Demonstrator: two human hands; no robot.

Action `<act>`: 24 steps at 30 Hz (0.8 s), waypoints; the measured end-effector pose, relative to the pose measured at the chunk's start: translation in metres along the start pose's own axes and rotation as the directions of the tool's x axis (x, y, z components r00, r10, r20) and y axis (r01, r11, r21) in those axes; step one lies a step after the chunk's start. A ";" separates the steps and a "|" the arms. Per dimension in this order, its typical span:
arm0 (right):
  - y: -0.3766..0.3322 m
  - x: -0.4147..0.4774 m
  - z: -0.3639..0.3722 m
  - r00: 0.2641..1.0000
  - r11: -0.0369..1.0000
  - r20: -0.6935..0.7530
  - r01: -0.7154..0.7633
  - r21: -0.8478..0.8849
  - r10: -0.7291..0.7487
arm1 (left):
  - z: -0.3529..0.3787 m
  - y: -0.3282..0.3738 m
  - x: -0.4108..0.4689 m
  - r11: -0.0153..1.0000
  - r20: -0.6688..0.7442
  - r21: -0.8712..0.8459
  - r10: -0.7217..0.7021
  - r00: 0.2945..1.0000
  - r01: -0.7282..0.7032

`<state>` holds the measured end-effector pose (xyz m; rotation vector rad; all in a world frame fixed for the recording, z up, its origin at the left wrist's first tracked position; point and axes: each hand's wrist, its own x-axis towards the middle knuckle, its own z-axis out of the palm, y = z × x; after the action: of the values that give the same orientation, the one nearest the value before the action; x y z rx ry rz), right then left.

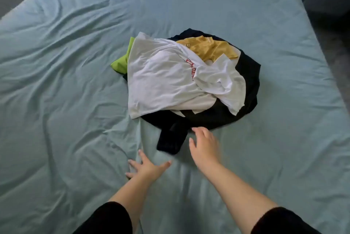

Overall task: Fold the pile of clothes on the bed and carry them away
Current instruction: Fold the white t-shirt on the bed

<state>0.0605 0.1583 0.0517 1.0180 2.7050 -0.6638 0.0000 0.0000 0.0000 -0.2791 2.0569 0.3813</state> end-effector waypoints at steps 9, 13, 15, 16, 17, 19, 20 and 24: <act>0.001 0.107 0.034 0.930 0.971 -0.280 0.235 -0.043 -0.237 | 0.055 0.010 0.062 0.994 -0.141 -0.023 -0.105 0.984 0.103; 0.009 0.092 0.041 0.864 0.935 -0.396 0.353 0.041 -0.310 | 0.056 0.008 0.064 0.993 -0.115 -0.031 -0.116 0.987 0.113; 0.013 0.079 0.041 0.880 0.940 -0.363 0.340 0.035 -0.305 | 0.054 0.006 0.064 0.993 -0.106 -0.041 -0.113 0.988 0.109; 0.014 0.071 0.041 0.901 0.949 -0.329 0.313 0.036 -0.284 | 0.052 0.005 0.061 0.994 -0.100 -0.049 -0.103 0.990 0.099; 0.016 0.063 0.042 0.917 0.955 -0.295 0.293 0.038 -0.269 | 0.051 0.005 0.057 0.996 -0.105 -0.032 -0.086 0.991 0.083; 0.021 0.042 0.045 0.943 0.966 -0.246 0.250 0.072 -0.225 | 0.048 0.003 0.047 0.999 -0.123 -0.001 -0.033 0.992 0.033; 0.023 0.032 0.046 0.952 0.967 -0.232 0.230 0.107 -0.200 | 0.047 -0.001 0.041 1.000 -0.128 0.029 0.002 0.992 0.002; 0.035 -0.011 0.044 0.980 0.977 -0.154 0.152 0.149 -0.129 | 0.038 -0.032 0.011 0.963 -0.234 -0.035 0.251 0.939 -0.266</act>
<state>0.0926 0.1550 0.0044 0.9488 2.9102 -0.8782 0.0361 -0.0157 -0.0317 -0.0926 2.3178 0.6026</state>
